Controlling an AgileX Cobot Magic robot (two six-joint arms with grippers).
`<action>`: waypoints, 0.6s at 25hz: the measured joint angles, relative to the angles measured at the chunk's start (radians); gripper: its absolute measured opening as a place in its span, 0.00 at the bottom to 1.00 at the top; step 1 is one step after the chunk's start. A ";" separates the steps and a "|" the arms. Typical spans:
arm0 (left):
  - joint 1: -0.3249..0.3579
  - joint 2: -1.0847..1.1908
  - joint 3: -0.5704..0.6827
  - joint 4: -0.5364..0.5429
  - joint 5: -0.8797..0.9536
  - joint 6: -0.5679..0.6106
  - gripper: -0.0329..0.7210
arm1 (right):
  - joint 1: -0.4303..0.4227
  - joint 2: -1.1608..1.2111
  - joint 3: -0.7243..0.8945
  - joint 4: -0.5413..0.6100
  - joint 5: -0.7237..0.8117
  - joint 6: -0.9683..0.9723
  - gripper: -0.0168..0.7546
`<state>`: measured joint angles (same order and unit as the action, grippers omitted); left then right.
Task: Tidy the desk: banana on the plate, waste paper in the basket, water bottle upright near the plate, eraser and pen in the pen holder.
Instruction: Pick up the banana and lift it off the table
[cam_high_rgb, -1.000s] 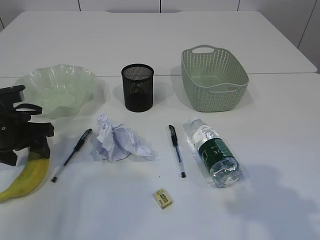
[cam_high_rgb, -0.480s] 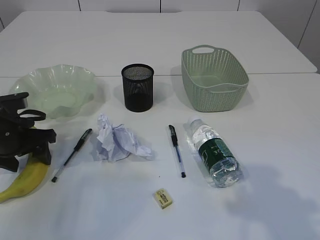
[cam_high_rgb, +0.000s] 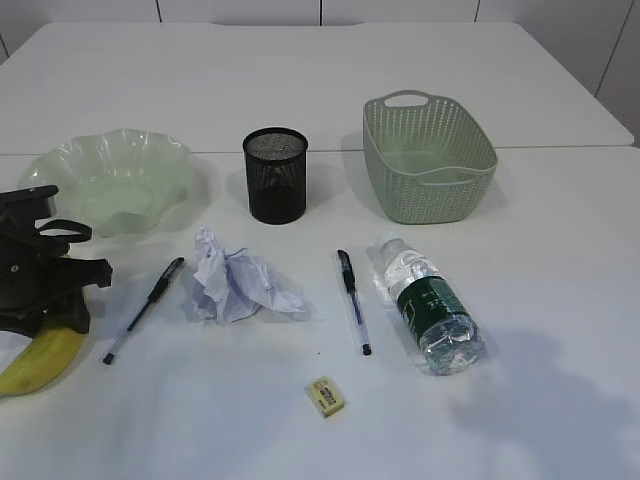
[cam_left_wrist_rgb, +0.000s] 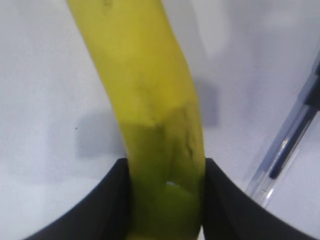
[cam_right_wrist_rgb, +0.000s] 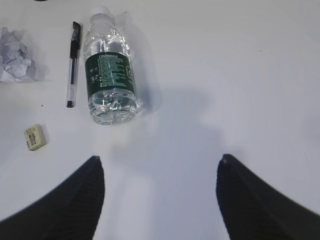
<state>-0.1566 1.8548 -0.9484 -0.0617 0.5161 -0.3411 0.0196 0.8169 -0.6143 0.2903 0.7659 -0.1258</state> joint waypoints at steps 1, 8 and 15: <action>0.000 0.000 0.000 0.000 0.000 0.000 0.41 | 0.000 0.000 0.000 0.000 0.000 0.000 0.70; 0.000 0.000 -0.004 0.018 0.029 0.000 0.38 | 0.000 0.000 0.000 0.000 -0.002 0.000 0.70; 0.000 -0.026 -0.006 0.040 0.101 0.000 0.36 | 0.000 0.000 0.000 0.000 -0.002 0.000 0.70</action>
<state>-0.1566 1.8291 -0.9539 -0.0216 0.6171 -0.3411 0.0196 0.8169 -0.6143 0.2903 0.7641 -0.1258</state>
